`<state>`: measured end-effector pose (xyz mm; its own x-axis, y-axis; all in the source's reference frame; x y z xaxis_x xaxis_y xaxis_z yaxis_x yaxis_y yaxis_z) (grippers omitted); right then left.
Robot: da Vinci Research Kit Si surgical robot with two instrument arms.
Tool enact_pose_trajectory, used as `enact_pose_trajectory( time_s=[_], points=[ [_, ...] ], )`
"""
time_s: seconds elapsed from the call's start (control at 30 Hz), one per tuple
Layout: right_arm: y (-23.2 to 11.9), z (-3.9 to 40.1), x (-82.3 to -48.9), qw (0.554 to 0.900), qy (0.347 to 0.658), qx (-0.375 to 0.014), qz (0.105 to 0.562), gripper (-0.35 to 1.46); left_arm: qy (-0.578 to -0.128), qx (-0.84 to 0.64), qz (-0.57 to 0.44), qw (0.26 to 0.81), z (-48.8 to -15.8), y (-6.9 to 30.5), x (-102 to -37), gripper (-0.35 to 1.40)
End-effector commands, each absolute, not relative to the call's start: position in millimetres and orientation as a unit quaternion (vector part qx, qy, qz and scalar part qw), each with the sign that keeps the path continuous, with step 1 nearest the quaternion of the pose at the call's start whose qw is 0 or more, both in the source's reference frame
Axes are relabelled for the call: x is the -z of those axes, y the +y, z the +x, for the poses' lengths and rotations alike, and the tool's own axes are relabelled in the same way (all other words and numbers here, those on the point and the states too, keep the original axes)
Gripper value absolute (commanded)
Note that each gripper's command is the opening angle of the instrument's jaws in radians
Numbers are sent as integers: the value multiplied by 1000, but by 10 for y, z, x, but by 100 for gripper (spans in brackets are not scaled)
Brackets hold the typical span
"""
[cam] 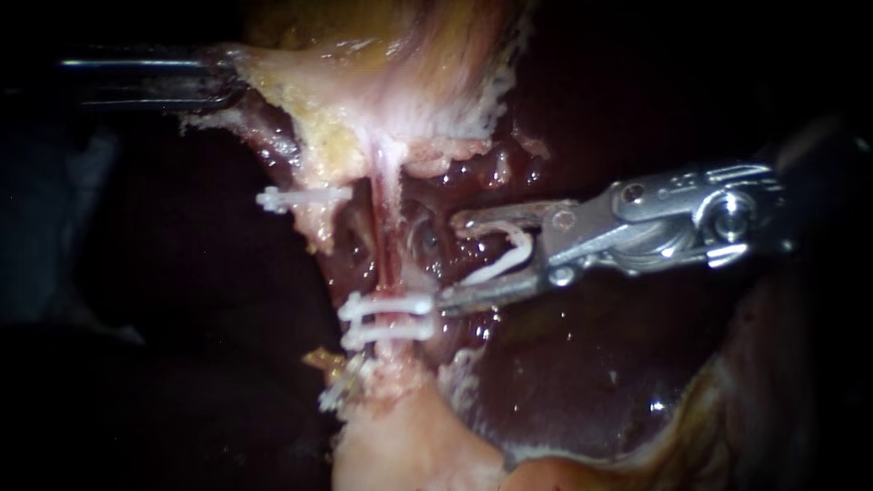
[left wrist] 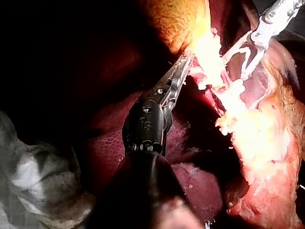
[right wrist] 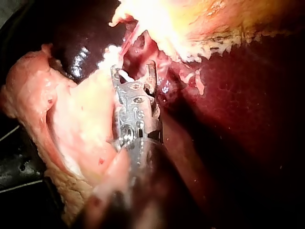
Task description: Clipping third clip right tube
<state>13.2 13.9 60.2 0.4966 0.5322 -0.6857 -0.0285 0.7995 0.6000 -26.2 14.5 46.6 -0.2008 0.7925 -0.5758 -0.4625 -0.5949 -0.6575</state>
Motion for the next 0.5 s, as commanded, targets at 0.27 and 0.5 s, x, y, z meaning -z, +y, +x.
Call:
enact_pose_trajectory(
  time_s=[0.27, 0.5],
  points=[
    [146, 156, -611, 797, 496, -187, 289, 50, -173, -755, -477, 415, -261, 145, -466, -35],
    [150, 176, -614, 769, 520, -201, 312, 50, -173, -755, -477, 415, -261, 145, -466, -35]
  ],
)
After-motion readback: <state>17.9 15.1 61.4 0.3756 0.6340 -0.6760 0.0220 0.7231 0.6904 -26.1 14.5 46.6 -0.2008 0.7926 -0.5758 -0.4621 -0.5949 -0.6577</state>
